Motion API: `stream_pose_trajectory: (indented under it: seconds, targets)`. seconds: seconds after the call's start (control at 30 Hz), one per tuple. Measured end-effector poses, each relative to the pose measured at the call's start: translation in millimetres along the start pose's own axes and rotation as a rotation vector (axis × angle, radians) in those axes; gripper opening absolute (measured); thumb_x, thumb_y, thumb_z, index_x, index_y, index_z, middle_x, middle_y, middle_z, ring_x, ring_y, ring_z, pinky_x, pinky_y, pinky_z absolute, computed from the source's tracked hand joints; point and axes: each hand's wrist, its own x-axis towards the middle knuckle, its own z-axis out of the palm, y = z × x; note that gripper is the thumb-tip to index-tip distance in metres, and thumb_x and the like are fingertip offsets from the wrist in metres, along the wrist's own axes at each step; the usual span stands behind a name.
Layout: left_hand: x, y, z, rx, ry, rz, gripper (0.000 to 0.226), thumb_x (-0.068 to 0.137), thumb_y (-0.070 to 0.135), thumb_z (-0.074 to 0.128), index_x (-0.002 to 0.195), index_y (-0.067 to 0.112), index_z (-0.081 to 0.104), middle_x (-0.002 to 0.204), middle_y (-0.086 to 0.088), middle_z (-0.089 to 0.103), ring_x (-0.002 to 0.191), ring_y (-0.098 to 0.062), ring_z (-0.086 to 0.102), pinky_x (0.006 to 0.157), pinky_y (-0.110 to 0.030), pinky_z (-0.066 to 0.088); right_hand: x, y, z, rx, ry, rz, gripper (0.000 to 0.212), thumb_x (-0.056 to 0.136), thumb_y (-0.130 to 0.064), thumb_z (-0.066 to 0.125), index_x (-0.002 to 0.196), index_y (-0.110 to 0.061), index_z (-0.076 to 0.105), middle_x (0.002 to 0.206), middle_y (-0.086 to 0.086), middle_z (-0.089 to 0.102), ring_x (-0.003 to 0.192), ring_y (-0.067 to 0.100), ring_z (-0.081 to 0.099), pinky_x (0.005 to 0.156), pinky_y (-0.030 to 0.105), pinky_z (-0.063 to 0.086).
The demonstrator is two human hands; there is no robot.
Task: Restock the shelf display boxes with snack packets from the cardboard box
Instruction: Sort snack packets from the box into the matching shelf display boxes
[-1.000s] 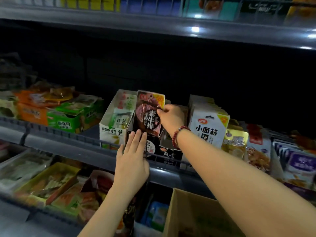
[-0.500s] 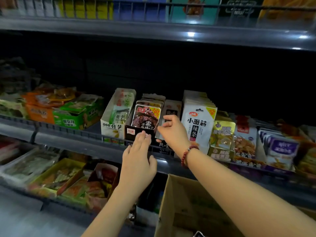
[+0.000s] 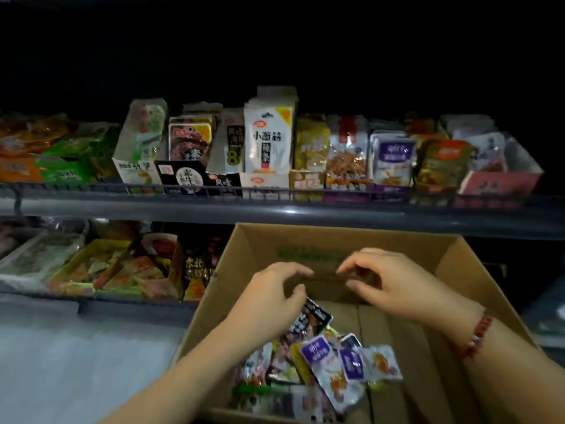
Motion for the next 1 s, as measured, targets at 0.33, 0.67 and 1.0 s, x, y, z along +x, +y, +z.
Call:
stream_pose_trajectory:
  seconds: [0.33, 0.67, 1.0]
  targets:
    - [43.8, -18.9, 84.7, -0.017, -0.426, -0.428, 0.024, 0.098, 0.02, 0.051, 0.119, 0.016, 0.06, 0.081, 0.003, 0.059, 0.059, -0.014, 0.054, 0.051, -0.021, 0.04, -87.0, 96.0, -2.2, -0.292, -0.04, 0.168, 0.026, 0.093, -0.047, 0.048, 0.119, -0.045, 0.05, 0.115, -0.026, 0.051, 0.119, 0.0, 0.042, 0.104, 0.026, 0.024]
    - [70.6, -117.0, 170.4, 0.164, -0.518, -0.556, 0.068, 0.092, 0.051, 0.054, 0.148, 0.024, 0.028, 0.15, -0.012, 0.034, 0.132, -0.032, 0.043, 0.102, -0.03, 0.037, -103.8, 134.9, 18.9, -0.211, 0.188, 0.244, 0.025, 0.081, -0.039, 0.05, 0.095, -0.031, 0.07, 0.091, -0.013, 0.065, 0.098, 0.016, 0.057, 0.101, 0.036, 0.023]
    - [67.7, -128.2, 186.0, 0.101, -0.523, -0.498, 0.108, 0.044, 0.076, 0.08, 0.135, 0.029, 0.045, 0.133, -0.002, 0.051, 0.13, -0.023, 0.04, 0.108, -0.038, 0.039, -100.6, 130.5, 19.3, -0.192, 0.095, 0.223, 0.02, 0.088, -0.035, 0.05, 0.093, -0.031, 0.069, 0.069, -0.027, 0.046, 0.071, 0.001, 0.046, 0.082, 0.014, 0.015]
